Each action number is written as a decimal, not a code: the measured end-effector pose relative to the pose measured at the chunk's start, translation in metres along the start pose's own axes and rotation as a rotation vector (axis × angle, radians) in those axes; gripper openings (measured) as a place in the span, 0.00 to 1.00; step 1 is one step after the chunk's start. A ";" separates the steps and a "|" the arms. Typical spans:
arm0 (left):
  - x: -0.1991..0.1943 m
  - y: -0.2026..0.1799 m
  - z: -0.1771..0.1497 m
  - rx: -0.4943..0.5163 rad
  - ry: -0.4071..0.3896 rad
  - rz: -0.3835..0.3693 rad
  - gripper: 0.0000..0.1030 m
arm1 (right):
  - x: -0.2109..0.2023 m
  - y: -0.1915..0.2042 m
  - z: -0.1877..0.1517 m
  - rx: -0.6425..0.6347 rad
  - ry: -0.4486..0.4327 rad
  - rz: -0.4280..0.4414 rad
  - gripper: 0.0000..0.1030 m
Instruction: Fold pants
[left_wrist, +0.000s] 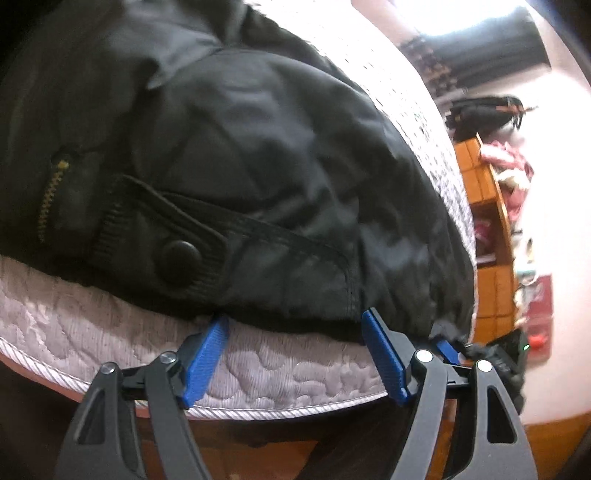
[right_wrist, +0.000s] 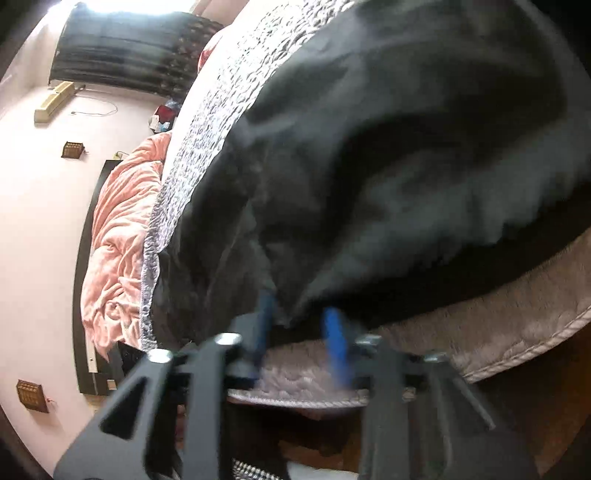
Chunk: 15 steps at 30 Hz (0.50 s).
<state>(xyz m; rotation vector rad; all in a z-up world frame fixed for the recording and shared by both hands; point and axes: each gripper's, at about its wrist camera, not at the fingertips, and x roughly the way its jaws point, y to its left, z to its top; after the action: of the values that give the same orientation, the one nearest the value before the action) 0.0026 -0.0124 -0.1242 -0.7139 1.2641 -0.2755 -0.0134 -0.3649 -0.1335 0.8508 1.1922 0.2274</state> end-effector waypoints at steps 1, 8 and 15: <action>-0.001 0.001 0.002 -0.021 0.001 -0.013 0.73 | 0.003 0.001 0.000 0.002 -0.002 0.006 0.02; -0.006 -0.002 -0.002 -0.003 -0.027 -0.011 0.73 | 0.015 -0.017 -0.013 0.021 0.064 -0.114 0.01; -0.031 0.009 -0.002 0.016 -0.070 0.015 0.73 | 0.010 0.009 -0.016 -0.087 0.057 -0.257 0.27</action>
<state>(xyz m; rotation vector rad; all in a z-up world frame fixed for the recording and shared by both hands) -0.0103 0.0114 -0.1065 -0.6947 1.1994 -0.2460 -0.0209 -0.3453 -0.1364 0.6115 1.3214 0.0937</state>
